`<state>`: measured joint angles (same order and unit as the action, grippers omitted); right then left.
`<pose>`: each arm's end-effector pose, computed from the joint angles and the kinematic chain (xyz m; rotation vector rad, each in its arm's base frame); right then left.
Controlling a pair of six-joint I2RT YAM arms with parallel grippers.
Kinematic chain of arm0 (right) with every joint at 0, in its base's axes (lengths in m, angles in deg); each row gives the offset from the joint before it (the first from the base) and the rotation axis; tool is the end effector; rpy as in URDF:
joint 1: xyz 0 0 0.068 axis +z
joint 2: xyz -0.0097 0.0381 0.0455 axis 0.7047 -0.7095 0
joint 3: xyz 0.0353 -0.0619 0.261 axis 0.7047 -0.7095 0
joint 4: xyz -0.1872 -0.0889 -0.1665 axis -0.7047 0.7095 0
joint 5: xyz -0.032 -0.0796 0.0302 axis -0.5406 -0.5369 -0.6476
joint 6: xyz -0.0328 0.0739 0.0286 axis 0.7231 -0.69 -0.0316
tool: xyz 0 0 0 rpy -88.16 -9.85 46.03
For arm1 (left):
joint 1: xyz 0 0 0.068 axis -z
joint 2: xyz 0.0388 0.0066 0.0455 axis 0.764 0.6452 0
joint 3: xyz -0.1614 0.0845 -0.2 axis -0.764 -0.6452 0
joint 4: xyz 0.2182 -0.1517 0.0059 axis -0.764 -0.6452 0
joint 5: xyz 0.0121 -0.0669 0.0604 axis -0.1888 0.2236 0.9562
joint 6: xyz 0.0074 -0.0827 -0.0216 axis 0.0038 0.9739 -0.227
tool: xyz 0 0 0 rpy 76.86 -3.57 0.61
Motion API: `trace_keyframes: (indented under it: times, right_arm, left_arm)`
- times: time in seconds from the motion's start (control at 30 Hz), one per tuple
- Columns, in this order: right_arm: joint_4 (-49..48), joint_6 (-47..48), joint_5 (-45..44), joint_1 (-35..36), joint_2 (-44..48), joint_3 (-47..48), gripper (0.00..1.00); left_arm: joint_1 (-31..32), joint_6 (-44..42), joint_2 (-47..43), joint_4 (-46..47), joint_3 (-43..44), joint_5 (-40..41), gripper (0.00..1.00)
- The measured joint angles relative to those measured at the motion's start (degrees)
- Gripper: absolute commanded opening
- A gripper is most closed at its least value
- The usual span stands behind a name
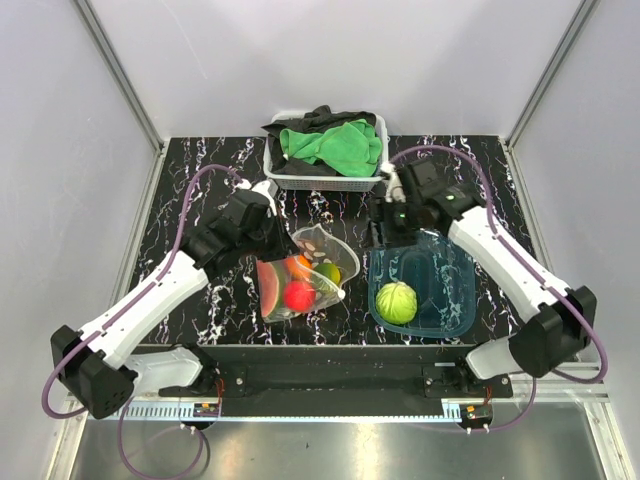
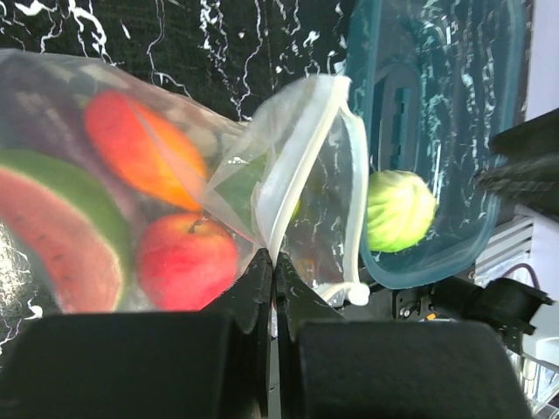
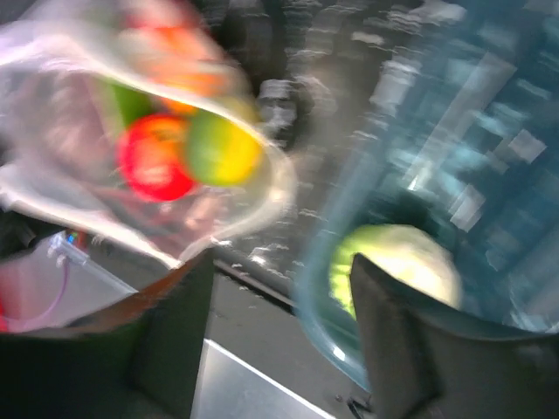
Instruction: Open the zip-top bag and remove the fake food
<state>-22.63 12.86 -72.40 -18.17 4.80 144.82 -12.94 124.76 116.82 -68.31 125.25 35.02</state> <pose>0.2697 0.1575 0.2930 -0.3098 2.6292 0.6192 0.2209 -0.1724 0.2961 -0.0715 2.4458 -0.7464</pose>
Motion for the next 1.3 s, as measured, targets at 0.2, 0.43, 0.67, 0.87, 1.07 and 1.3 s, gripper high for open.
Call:
trace_keyframes:
  times: [0.2, 0.43, 0.67, 0.87, 1.07, 1.3]
  right_arm:
    - [-6.2, 0.3, 5.5, 8.2, -6.8, 3.3, 0.56]
    - [-10.9, 0.0, 5.3, 13.6, -15.6, 3.7, 0.57]
    - [-17.1, -1.3, 3.9, 14.4, -18.6, -0.6, 0.74]
    - [-22.4, -3.0, 3.4, 14.8, -21.9, -3.0, 0.8]
    - [-28.5, -4.8, 3.3, 15.4, -24.8, -5.1, 0.82]
    - [-36.4, -7.3, 5.0, 15.8, -25.3, -8.2, 0.75]
  left_arm:
    - [-0.4, 0.0, -1.0, -0.1, 0.0, 0.0, 0.0]
    - [-1.0, 0.0, -1.0, -0.2, 0.0, 0.0, 0.0]
    - [-1.1, 0.0, -1.0, -0.2, 0.0, -0.2, 0.0]
    - [-1.1, 0.1, -0.8, -0.2, 0.0, -1.0, 0.0]
    - [-1.1, 0.7, 0.7, -0.1, 0.0, -2.1, 0.0]
    - [-1.1, 1.7, 1.7, 1.9, -0.9, -3.1, 0.0]
